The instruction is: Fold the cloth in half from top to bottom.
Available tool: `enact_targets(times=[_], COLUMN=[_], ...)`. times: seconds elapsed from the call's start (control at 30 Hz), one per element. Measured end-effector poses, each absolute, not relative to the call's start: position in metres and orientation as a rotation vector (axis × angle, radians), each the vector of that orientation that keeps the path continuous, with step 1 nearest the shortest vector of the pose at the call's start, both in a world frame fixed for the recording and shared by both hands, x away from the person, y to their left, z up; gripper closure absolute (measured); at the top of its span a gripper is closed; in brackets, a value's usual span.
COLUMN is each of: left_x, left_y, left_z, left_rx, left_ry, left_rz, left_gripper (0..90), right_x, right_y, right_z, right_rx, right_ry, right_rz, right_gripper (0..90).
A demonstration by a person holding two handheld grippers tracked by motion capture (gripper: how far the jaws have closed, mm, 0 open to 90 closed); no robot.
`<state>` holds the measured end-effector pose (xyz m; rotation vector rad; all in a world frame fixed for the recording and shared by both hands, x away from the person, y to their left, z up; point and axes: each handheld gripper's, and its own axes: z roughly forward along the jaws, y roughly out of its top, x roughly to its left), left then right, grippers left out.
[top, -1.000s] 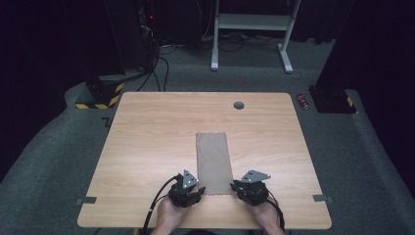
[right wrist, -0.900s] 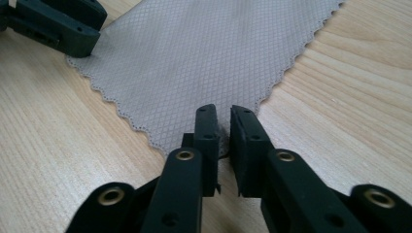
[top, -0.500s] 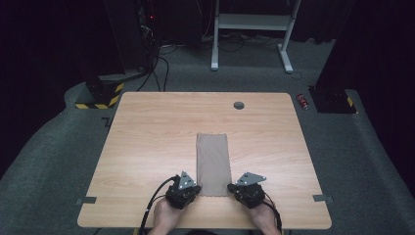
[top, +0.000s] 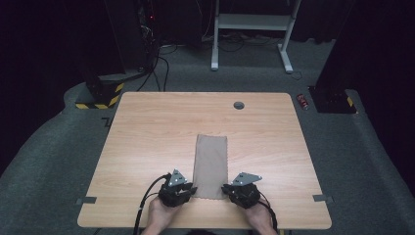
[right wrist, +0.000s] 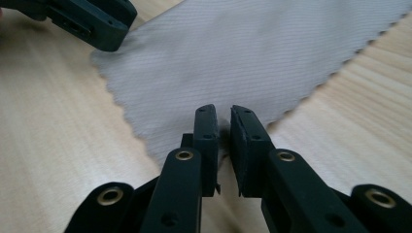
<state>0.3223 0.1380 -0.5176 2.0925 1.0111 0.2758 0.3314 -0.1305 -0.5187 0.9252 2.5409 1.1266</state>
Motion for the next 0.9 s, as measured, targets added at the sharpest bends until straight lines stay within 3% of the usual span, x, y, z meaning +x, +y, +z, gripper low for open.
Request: enact_targets(times=[0.23, 0.53, 0.9], left_x=[0.354, 0.387, 0.431], left_y=[0.139, 0.13, 0.132], left_z=[-0.513, -0.506, -0.504], left_rx=[2.033, 2.076, 2.038], left_ry=[1.07, 1.093, 1.155], left_rz=[0.283, 0.302, 0.296], left_gripper=[59.2, 46.6, 42.4], right_x=[0.348, 0.368, 0.389], right_y=[-0.139, -0.145, -0.148], right_z=[-0.514, -0.508, -0.52], right_rx=[1.014, 1.09, 1.203], right_ry=[2.492, 2.444, 2.428], right_rz=[1.129, 1.16, 1.231], right_gripper=[77.5, 70.9, 65.7])
